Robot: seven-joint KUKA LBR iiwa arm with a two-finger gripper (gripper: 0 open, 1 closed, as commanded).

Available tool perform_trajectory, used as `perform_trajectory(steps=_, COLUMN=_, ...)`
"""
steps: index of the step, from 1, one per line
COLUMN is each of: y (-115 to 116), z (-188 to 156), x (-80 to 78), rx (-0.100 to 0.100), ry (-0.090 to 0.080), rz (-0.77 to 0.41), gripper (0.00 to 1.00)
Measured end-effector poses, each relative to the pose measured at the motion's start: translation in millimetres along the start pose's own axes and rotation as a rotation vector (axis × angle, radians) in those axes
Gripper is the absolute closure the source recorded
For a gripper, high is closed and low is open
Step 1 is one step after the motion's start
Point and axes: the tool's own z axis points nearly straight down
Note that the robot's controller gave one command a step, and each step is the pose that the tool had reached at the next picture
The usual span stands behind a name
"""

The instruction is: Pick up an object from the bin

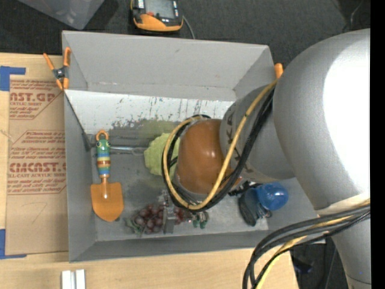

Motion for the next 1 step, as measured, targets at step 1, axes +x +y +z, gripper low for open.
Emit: perform_trajectory(steps=1, y=-2.3, z=-110.3, x=-1.4, rx=0.0, ry=0.005, rz=-0.015, gripper=1.0)
